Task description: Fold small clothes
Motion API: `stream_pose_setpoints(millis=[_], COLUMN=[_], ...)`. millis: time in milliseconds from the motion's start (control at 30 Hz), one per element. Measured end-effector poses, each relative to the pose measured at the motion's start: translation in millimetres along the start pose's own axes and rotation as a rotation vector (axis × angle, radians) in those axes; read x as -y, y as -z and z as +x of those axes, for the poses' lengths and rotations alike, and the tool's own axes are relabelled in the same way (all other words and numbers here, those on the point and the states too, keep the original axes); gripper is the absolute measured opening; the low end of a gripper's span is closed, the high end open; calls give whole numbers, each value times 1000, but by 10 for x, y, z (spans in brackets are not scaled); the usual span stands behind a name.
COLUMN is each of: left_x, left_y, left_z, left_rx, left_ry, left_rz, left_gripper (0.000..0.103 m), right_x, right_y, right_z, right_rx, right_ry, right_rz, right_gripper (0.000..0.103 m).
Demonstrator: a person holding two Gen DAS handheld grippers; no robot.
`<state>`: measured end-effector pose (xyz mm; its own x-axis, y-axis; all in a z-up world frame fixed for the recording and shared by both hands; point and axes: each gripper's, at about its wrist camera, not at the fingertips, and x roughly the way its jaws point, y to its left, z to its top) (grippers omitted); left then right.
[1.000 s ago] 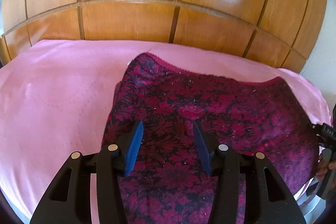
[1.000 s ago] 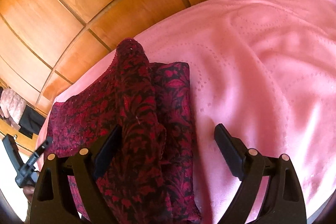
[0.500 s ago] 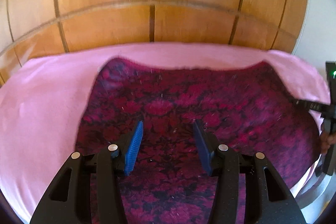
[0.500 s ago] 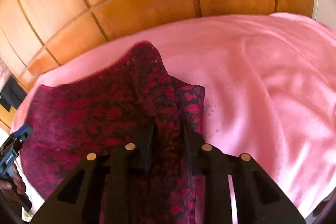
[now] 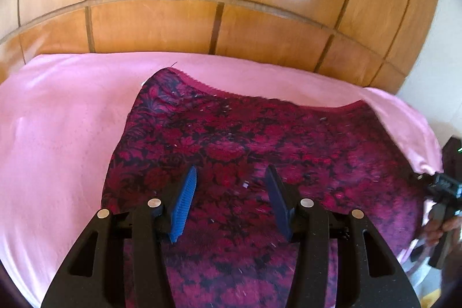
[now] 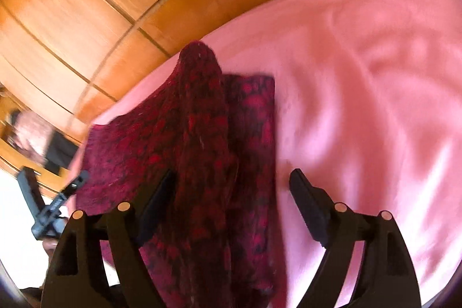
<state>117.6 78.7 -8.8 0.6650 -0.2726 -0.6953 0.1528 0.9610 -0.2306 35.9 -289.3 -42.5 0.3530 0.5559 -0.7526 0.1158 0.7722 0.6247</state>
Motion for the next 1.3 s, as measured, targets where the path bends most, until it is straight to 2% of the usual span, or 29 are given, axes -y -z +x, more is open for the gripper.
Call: stream_pose_setpoints(millis=[133, 233, 300, 367, 467, 633, 767, 867, 1000, 1133, 1200, 1267, 1300], left_x=[17, 85, 146, 193, 173, 156, 180, 158, 55, 8, -54, -91, -119], left_y=[24, 65, 113, 150, 167, 110, 102, 82, 114, 117, 111, 129, 141], left_z=[-124, -128, -56, 42, 182, 229, 230, 269, 247, 200, 102, 67, 48], left_rx=[-7, -31, -57, -90, -110, -106, -105, -107, -100, -96, -78, -77, -76], left_ry=[118, 181, 175, 157, 137, 145, 150, 159, 177, 178, 182, 151, 140], left_rz=[-14, 0, 17, 34, 24, 14, 21, 3, -24, -50, -54, -40, -35], left_gripper=[49, 49, 49, 49, 49, 49, 47, 44, 44, 39, 33, 25, 24], right_x=[38, -12, -34, -144, -231, -114, -259, -466, -730, -755, -713, -660, -623], right_y=[184, 253, 253, 239, 243, 271, 252, 218, 261, 285, 312, 344, 361], right_z=[23, 1, -26, -52, -19, 102, 11, -95, -124, -67, -27, 48, 94], right_rx=[-61, -71, -72, -74, -105, -123, -112, -98, -100, -111, -128, -159, -177], right_ry=[-115, -126, -109, -84, -67, -128, -120, -169, -177, -102, -36, 18, 30], right_rz=[21, 5, 0, -40, -91, -21, -37, -52, -111, -129, -158, -173, -171], right_gripper=[80, 78, 73, 63, 65, 66, 44, 40, 40, 41, 48, 64, 66])
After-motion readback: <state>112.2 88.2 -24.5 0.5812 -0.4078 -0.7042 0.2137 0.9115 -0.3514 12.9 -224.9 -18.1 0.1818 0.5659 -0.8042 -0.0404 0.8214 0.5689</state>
